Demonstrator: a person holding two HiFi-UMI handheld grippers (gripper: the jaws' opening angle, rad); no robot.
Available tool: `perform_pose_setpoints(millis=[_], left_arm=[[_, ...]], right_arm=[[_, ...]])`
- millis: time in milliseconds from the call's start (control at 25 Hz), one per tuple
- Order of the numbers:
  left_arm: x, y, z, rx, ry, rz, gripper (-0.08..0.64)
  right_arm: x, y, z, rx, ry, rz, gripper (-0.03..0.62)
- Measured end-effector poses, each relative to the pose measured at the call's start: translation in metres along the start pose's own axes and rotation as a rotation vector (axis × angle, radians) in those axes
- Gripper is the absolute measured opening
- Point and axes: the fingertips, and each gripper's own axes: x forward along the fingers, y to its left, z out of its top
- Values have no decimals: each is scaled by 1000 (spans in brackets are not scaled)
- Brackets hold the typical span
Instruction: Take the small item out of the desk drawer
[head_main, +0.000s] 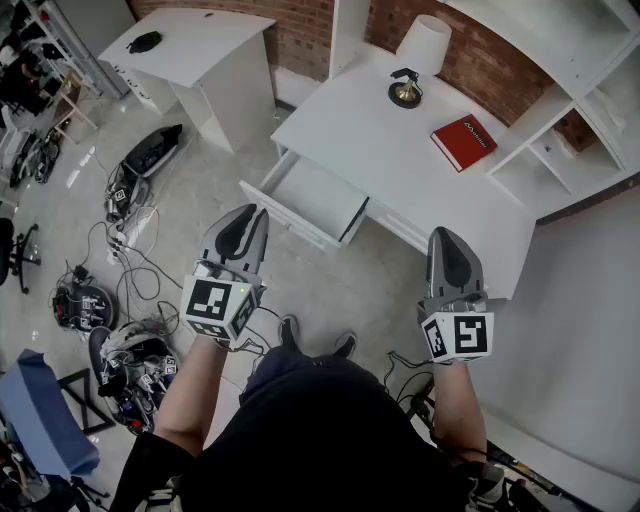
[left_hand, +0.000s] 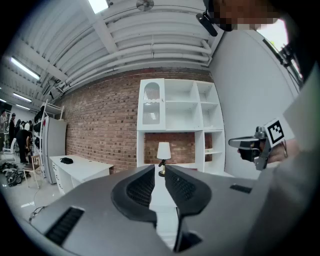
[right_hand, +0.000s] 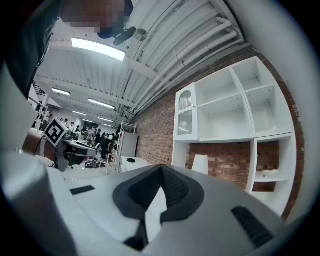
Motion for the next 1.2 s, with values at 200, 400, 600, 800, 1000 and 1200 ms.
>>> perform_pose_setpoints(millis=[200, 400, 600, 800, 1000, 1200], left_arm=[[0, 1, -1, 1, 0, 0, 61], [3, 8, -4, -6, 2, -2, 61], [12, 27, -11, -12, 13, -24, 61], [22, 61, -43, -20, 110, -130, 63], [30, 100, -65, -100, 146, -194, 83], [63, 108, -83, -129, 202, -235, 148]], right_arm=[[0, -1, -1, -1, -2, -6, -3], [5, 2, -5, -3, 10, -11, -3], [14, 5, -4, 17, -5, -45, -2], [24, 30, 1, -3, 13, -87, -2], [28, 56, 3, -29, 50, -139, 36], [47, 43, -8, -12, 83, -151, 84]])
